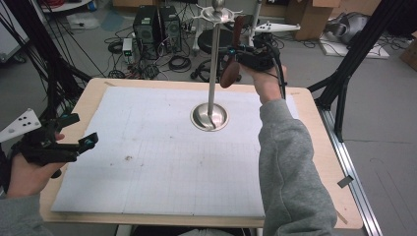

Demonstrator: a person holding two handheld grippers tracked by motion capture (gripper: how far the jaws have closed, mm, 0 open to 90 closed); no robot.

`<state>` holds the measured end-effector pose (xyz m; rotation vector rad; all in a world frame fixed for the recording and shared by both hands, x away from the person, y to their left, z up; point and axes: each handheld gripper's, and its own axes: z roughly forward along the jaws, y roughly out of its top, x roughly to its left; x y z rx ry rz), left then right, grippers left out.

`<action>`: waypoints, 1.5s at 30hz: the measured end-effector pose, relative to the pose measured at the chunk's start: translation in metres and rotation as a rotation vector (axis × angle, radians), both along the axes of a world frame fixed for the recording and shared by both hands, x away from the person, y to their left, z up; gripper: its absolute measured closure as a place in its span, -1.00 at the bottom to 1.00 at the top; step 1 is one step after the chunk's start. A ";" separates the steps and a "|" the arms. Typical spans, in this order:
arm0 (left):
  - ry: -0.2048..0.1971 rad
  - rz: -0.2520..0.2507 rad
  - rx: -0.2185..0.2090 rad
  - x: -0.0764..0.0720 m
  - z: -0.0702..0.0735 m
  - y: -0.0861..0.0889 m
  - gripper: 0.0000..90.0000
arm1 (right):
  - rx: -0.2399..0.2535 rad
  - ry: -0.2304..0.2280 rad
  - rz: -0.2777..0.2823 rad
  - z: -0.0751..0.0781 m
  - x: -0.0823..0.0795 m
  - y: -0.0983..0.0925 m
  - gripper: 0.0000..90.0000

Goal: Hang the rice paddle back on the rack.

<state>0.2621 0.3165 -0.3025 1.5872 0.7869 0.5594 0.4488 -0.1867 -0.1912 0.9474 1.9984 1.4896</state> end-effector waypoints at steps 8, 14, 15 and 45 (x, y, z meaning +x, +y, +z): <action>0.010 0.015 -0.002 0.000 -0.003 0.004 -0.92 | 0.003 -0.003 -0.001 -0.001 0.001 0.003 0.72; 0.008 0.015 -0.003 -0.002 -0.002 0.006 -0.92 | 0.006 -0.009 -0.005 -0.002 0.003 0.004 0.72; 0.007 0.013 -0.004 -0.002 -0.003 0.006 -0.92 | 0.005 -0.009 -0.005 -0.002 0.003 0.004 0.72; 0.005 0.020 -0.002 -0.002 -0.004 0.007 -0.92 | -0.004 -0.022 -0.039 -0.005 0.003 0.005 0.19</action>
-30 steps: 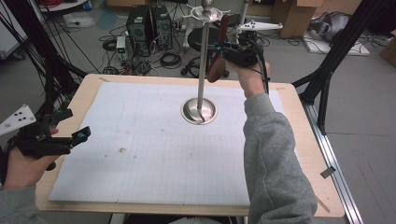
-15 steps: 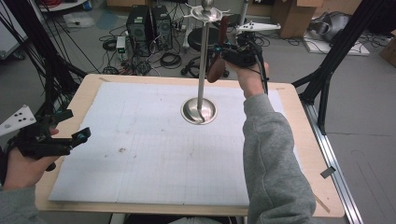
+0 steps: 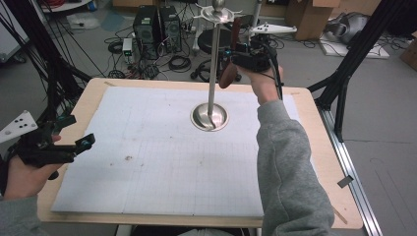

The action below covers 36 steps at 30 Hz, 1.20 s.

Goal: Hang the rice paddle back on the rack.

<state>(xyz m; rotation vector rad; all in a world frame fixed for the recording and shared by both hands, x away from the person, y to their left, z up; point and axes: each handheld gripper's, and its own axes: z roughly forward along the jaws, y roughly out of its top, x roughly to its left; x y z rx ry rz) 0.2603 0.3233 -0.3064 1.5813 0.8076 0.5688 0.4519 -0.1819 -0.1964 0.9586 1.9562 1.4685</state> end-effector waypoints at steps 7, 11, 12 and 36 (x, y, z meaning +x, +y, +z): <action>-0.001 0.003 0.004 0.002 -0.001 -0.001 -0.92 | 0.017 0.009 -0.002 -0.003 -0.002 -0.006 -0.06; -0.003 0.002 0.002 0.004 -0.001 -0.004 -0.92 | 0.013 0.010 0.008 -0.003 -0.005 -0.009 -0.21; -0.002 0.001 0.005 0.005 -0.001 -0.004 -0.92 | 0.014 0.009 0.007 -0.003 -0.006 -0.010 -0.29; 0.006 -0.045 0.012 0.027 -0.005 -0.026 -0.92 | -0.047 0.056 -0.042 -0.033 -0.027 -0.043 -1.00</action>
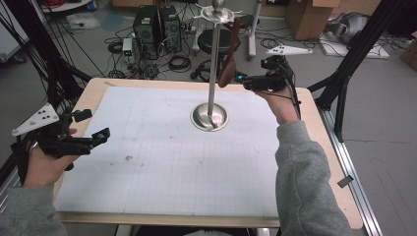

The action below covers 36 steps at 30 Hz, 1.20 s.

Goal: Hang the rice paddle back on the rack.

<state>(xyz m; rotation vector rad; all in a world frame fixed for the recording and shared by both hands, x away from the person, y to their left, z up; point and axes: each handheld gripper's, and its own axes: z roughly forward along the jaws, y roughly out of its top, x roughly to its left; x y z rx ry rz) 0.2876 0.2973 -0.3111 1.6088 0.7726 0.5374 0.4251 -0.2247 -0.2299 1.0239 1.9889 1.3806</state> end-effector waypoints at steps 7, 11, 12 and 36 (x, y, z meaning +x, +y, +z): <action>0.015 -0.015 0.011 0.006 -0.003 -0.009 -0.92 | -0.002 0.028 -0.004 -0.016 -0.006 -0.019 -1.00; 0.020 -0.021 0.015 0.008 -0.005 -0.012 -0.92 | 0.023 0.028 0.008 -0.025 -0.011 -0.029 -1.00; 0.021 -0.023 0.017 0.009 -0.005 -0.013 -0.92 | 0.027 0.040 0.012 -0.028 -0.013 -0.031 -1.00; 0.017 -0.093 0.021 0.020 -0.004 -0.039 -0.92 | 0.113 0.055 0.025 -0.080 -0.054 -0.065 -1.00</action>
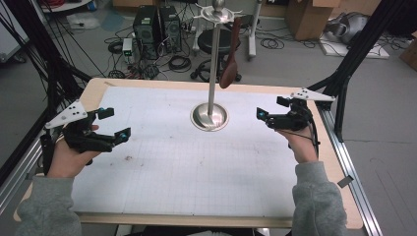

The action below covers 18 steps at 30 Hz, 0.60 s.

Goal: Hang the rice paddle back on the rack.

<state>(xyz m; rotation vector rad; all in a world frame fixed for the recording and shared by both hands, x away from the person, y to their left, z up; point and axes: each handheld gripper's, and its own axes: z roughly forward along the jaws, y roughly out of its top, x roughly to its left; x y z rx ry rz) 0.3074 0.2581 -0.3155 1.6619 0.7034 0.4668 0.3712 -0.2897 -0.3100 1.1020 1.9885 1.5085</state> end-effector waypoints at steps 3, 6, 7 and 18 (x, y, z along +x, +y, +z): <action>-0.001 -0.006 0.000 0.001 0.001 -0.002 -0.92 | 0.009 -0.012 -0.003 -0.005 -0.007 -0.003 -1.00; 0.004 -0.009 0.003 0.002 -0.001 -0.005 -0.92 | 0.006 -0.026 -0.008 -0.009 -0.014 -0.006 -1.00; 0.006 -0.007 0.007 0.002 -0.002 -0.006 -0.92 | 0.007 -0.024 -0.010 -0.011 -0.016 -0.007 -1.00; 0.021 0.001 0.020 0.004 -0.008 -0.008 -0.92 | -0.023 -0.018 -0.022 -0.028 -0.031 -0.019 -1.00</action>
